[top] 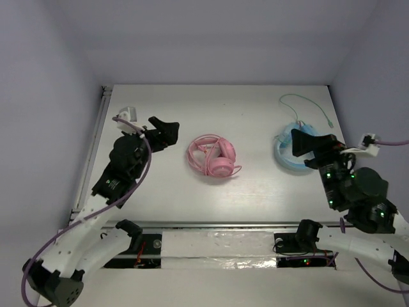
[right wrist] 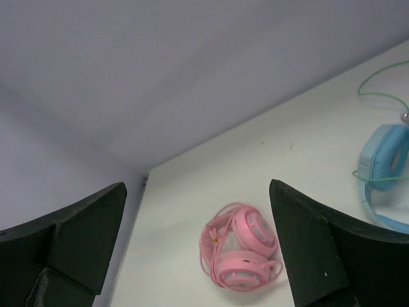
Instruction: Wrap the headphones
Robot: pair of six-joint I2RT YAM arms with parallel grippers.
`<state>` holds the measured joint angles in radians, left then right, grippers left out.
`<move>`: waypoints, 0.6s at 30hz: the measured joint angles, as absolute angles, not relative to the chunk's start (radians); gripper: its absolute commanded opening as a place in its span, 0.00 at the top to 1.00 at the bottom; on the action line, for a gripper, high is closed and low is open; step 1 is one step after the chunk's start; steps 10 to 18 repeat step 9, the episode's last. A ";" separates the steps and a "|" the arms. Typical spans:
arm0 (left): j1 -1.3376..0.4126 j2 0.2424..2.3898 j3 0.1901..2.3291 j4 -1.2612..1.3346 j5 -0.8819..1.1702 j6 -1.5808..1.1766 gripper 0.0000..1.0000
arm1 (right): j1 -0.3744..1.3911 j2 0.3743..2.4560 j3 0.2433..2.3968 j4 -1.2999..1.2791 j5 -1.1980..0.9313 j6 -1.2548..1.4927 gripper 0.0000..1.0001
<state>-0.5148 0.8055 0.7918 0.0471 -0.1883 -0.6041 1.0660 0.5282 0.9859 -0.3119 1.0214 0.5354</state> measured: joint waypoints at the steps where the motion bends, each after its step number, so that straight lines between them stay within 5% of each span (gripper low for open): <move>1: -0.515 0.770 0.811 0.020 -0.196 -0.593 0.09 | 1.066 0.511 1.003 -0.312 1.026 0.522 0.00; 18: -0.514 0.589 0.849 -0.069 -0.218 -0.517 0.07 | 1.066 0.468 1.034 -0.324 1.021 0.495 0.00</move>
